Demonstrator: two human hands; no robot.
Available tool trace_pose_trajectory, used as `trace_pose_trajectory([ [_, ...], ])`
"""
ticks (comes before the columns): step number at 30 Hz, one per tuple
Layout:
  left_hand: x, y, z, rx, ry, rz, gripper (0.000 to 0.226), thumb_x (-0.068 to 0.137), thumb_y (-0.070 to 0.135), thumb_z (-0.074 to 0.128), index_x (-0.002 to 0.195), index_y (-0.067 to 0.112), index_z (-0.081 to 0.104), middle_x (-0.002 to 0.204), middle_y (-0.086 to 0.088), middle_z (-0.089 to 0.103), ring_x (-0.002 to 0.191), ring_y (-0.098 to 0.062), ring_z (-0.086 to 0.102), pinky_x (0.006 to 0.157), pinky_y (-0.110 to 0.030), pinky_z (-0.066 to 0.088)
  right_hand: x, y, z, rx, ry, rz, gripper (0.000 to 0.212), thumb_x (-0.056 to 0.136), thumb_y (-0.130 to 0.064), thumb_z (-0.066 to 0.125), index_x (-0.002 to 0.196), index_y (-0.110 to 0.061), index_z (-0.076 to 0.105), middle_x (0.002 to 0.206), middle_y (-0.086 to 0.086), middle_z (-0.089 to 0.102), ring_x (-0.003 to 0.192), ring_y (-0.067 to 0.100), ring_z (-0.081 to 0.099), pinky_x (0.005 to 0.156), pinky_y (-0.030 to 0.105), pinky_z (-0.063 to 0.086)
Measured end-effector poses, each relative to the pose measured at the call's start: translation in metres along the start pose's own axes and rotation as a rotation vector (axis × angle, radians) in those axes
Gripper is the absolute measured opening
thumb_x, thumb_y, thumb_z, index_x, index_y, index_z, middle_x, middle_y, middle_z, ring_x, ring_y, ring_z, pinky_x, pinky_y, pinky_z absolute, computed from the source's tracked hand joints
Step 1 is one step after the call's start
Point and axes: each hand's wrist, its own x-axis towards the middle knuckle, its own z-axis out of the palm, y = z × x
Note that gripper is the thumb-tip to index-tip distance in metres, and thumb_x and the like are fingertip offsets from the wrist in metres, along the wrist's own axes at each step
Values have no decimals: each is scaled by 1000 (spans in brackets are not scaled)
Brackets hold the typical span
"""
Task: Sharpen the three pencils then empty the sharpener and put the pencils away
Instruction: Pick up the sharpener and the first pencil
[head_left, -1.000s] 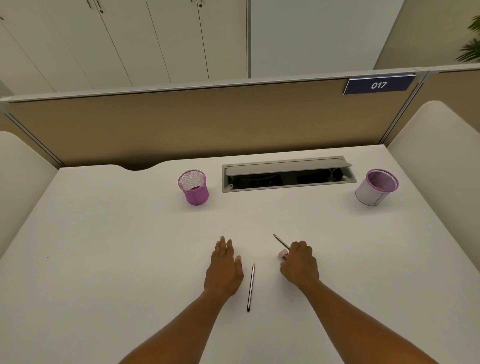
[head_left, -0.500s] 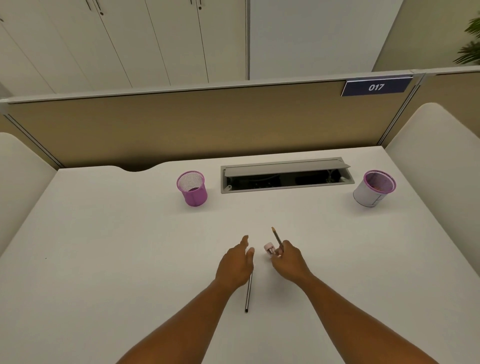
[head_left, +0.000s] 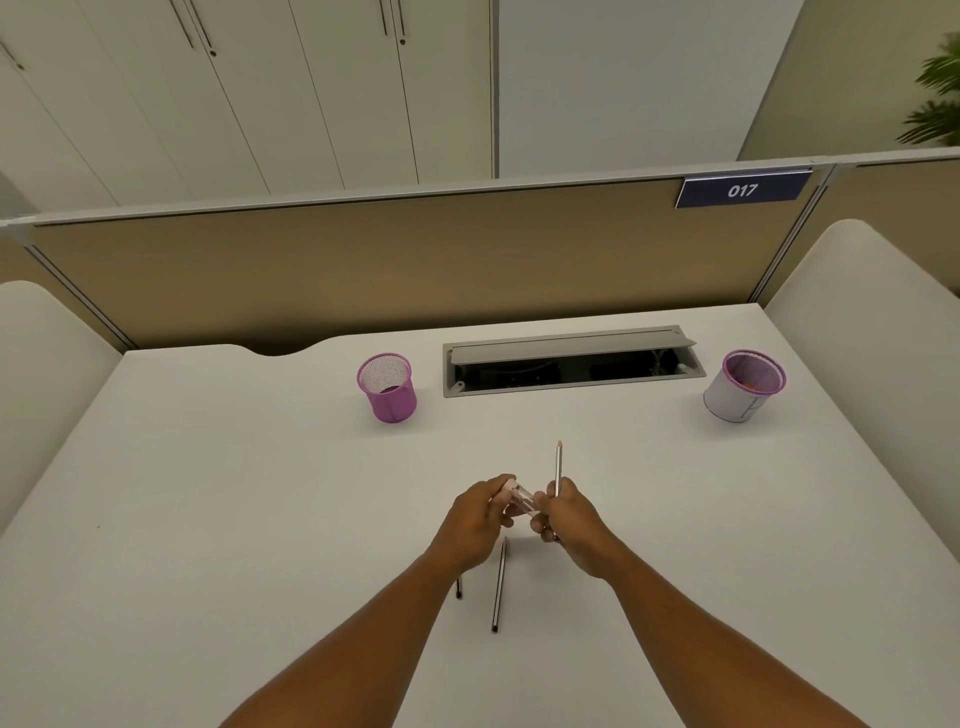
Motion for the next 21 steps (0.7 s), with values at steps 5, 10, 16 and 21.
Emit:
trace_pose_trajectory([
  [5, -1, 0, 0, -17, -21, -11, 35, 105, 37, 29, 118, 22, 57, 99, 3, 64, 74, -8, 60, 65, -13, 49, -6, -6, -1, 144, -31, 27, 13, 101, -12, 35, 89, -13, 36, 77, 11, 64, 52, 15, 41, 54, 27, 34],
  [10, 0, -6, 0, 94, 40, -31, 40, 104, 44, 22, 104, 29, 59, 86, 8, 65, 71, -8, 60, 67, -23, 54, -9, -8, -3, 207, -56, 58, 18, 101, -10, 31, 84, -14, 29, 81, 23, 64, 46, 14, 32, 49, 26, 29],
  [16, 3, 3, -6, 37, 180, -132, 47, 105, 37, 26, 88, 13, 63, 74, 3, 64, 64, -12, 56, 66, -30, 51, -13, -10, -1, 257, -108, 100, 21, 101, -7, 28, 82, -16, 25, 80, 28, 66, 46, 16, 25, 47, 26, 25],
  [21, 2, 17, -12, -371, 24, -472, 56, 99, 56, 29, 97, 16, 67, 96, -5, 66, 82, -16, 56, 75, -26, 48, -15, -14, 4, 368, -167, 123, 24, 99, -5, 32, 79, -17, 26, 81, 29, 66, 46, 16, 25, 46, 25, 25],
])
